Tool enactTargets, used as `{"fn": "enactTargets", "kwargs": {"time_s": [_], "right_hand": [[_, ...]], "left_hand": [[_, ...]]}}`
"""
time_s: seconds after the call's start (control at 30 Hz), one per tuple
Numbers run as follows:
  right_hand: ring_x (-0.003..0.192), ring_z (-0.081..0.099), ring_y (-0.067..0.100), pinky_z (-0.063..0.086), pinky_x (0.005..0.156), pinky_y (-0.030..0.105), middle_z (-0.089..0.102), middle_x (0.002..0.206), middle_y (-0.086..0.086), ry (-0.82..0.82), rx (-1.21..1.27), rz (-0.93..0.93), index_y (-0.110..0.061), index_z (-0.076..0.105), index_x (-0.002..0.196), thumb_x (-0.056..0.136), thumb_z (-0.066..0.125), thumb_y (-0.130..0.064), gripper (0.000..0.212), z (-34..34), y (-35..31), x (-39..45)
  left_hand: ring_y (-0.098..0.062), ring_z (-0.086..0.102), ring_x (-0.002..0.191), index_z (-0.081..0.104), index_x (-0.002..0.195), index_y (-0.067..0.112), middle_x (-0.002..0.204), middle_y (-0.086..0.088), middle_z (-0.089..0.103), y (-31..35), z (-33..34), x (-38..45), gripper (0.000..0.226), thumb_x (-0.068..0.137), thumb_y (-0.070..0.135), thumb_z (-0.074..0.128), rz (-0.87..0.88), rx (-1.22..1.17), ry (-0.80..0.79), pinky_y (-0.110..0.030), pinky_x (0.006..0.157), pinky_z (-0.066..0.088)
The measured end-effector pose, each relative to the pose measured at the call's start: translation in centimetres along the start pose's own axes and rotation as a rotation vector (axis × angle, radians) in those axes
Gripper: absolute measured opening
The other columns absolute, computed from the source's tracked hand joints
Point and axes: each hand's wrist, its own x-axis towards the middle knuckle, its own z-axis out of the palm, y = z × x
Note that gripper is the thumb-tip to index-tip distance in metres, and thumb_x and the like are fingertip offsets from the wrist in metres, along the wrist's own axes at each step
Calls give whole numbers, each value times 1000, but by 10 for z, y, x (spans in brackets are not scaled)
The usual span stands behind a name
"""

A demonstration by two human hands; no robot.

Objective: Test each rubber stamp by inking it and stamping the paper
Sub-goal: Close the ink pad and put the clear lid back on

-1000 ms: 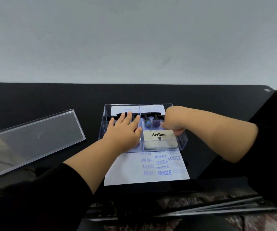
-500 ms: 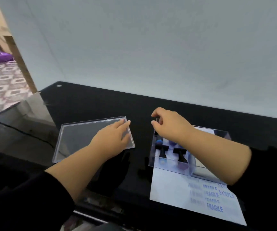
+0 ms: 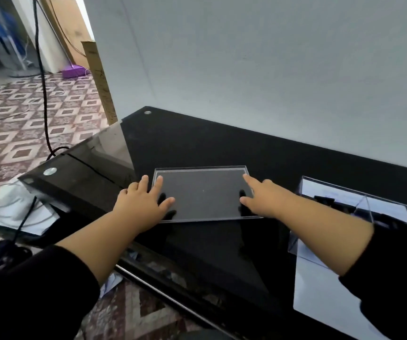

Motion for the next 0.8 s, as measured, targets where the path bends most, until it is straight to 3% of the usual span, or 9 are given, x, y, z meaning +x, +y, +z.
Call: {"fn": "enactTargets", "kwargs": {"time_s": [0.1, 0.23, 0.33, 0.4, 0.53, 0.67, 0.8], "right_hand": [[115, 52, 31, 45, 85, 35, 30, 147, 15, 11, 9, 19, -30, -1, 150, 97, 39, -43, 67, 5, -1, 6], [109, 55, 28, 44, 83, 33, 44, 140, 14, 13, 10, -1, -23, 5, 150, 98, 40, -40, 65, 8, 0, 11], [73, 59, 19, 47, 60, 27, 50, 133, 12, -19, 29, 7, -24, 1, 151, 98, 39, -38, 66, 5, 0, 13], [59, 58, 17, 47, 53, 25, 54, 124, 12, -36, 46, 10, -26, 0, 150, 98, 40, -37, 66, 4, 1, 15], [49, 57, 17, 53, 65, 28, 57, 113, 13, -60, 89, 14, -27, 7, 150, 97, 43, -36, 65, 3, 4, 20], [46, 55, 17, 55, 61, 29, 57, 72, 7, -88, 183, 10, -25, 8, 150, 96, 48, -32, 67, 1, 4, 22], [44, 55, 16, 54, 60, 27, 56, 67, 4, -79, 184, -5, -24, 9, 150, 96, 49, -33, 68, 2, 5, 21]], "left_hand": [[-31, 25, 138, -3, 152, 27, 153, -11, 21, -2, 3, 1, 72, 93, 64, 14, -13, 15, -1, -42, 108, 27], [-31, 33, 133, 2, 153, 25, 147, -12, 28, 0, 5, 5, 76, 91, 68, 15, 2, 24, 13, -41, 104, 31], [-31, 37, 130, 4, 153, 23, 145, -13, 32, 0, 6, 9, 80, 89, 70, 16, -15, 1, 16, -41, 103, 33], [-31, 39, 129, 4, 153, 22, 144, -12, 34, -1, 7, 13, 83, 88, 72, 17, -26, -9, 16, -41, 102, 34], [-30, 40, 127, 4, 153, 21, 142, -12, 37, -1, 8, 17, 86, 86, 74, 18, -34, -17, 7, -41, 101, 33], [-29, 42, 126, 5, 153, 20, 139, -10, 39, -1, 10, 20, 88, 85, 75, 18, -38, -20, 24, -41, 102, 32], [-29, 42, 124, 4, 153, 21, 137, -10, 41, -2, 11, 21, 90, 84, 76, 19, -43, -46, 24, -41, 101, 32]]}}
